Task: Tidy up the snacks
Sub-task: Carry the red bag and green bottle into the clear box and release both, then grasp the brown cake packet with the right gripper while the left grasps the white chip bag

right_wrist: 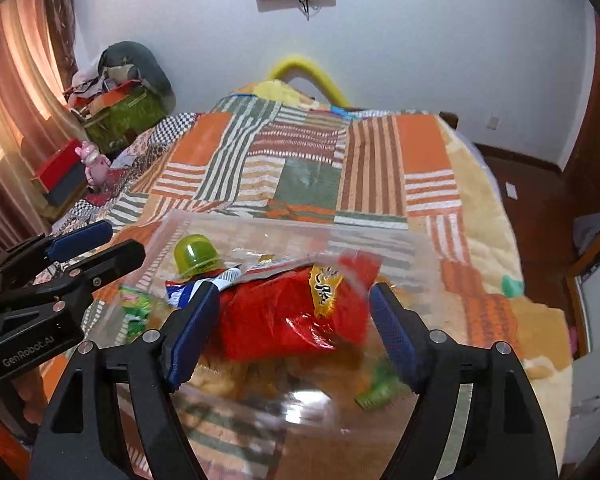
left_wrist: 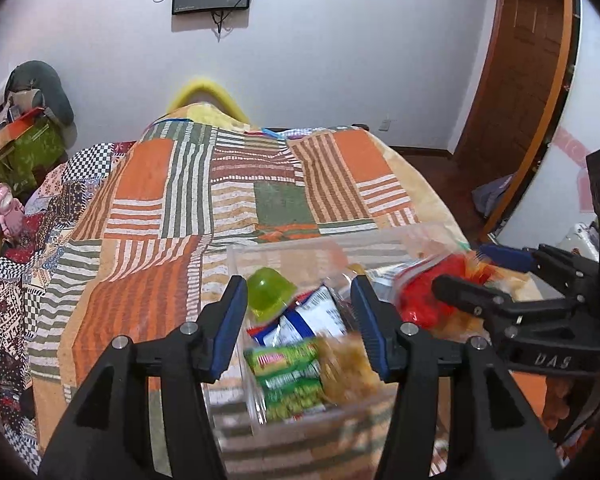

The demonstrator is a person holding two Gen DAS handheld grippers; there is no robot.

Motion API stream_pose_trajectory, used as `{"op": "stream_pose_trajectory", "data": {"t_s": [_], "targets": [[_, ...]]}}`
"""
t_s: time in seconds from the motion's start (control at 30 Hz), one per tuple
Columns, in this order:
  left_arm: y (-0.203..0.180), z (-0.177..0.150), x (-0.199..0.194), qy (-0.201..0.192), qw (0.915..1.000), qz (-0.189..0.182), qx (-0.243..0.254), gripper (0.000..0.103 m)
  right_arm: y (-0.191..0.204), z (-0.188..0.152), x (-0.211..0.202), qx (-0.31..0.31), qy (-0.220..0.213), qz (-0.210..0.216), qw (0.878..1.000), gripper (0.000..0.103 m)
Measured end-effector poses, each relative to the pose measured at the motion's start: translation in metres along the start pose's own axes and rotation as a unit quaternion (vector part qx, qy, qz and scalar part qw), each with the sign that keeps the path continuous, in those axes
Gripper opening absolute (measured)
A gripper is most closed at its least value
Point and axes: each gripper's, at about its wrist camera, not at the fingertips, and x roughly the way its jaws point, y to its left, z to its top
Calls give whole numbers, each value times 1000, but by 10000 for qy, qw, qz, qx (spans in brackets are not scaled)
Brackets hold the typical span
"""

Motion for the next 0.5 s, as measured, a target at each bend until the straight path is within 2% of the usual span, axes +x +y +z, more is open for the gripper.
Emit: {"op": "stream_pose_trajectory", "data": {"t_s": [0.23,0.5], "targets": [[-9,-21,-45,-7,9999,-168,-4,60,-2,-18,-46,-114,-188,89,9997,75],[-23,-68,-73,266,9994,-199,94,65,1,-67,-77,-215,-111,70,9997,75]]}}
